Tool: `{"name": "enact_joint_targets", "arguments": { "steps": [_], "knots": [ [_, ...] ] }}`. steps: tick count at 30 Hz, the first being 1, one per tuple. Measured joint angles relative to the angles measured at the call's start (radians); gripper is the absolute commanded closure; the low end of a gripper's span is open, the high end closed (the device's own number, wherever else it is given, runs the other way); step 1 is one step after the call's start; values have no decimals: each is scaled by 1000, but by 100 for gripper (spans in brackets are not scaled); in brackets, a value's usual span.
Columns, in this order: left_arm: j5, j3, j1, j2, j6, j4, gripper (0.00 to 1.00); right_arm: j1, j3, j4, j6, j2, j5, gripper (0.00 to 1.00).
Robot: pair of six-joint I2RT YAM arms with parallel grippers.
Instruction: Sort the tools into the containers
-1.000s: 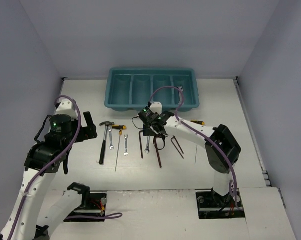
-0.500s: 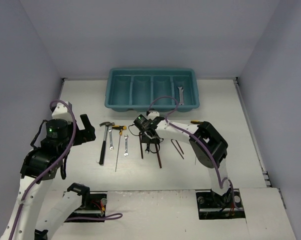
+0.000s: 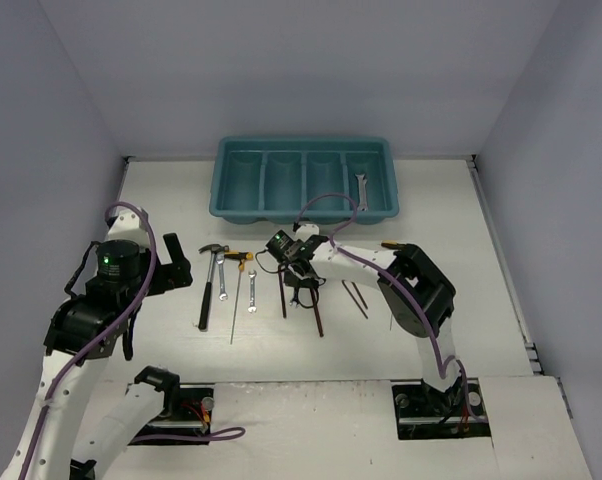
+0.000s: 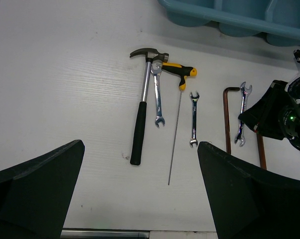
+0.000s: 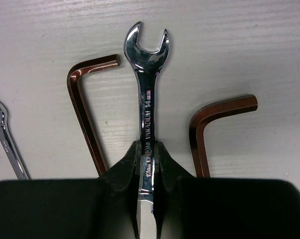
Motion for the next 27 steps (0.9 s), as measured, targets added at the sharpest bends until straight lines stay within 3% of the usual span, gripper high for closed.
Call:
{"name": "enact_joint_targets", "arguments": {
  "steps": [8,13,18,25,27],
  "knots": [
    [0,-10,0,0,3,-6,3,0,-16,-7,-72,-41,44,100],
    [1,-10,0,-1,5,-8,3,-34,13,-39,-207,-193,105,100],
    [9,-10,0,-1,6,-7,3,-205,169,-31,-396,-308,149,100],
    [43,-10,0,0,14,-10,3,-452,361,-13,-610,-241,85,100],
    [49,-10,-1,0,14,-14,3,-461,341,-16,-629,-231,50,91]
  ]
}}
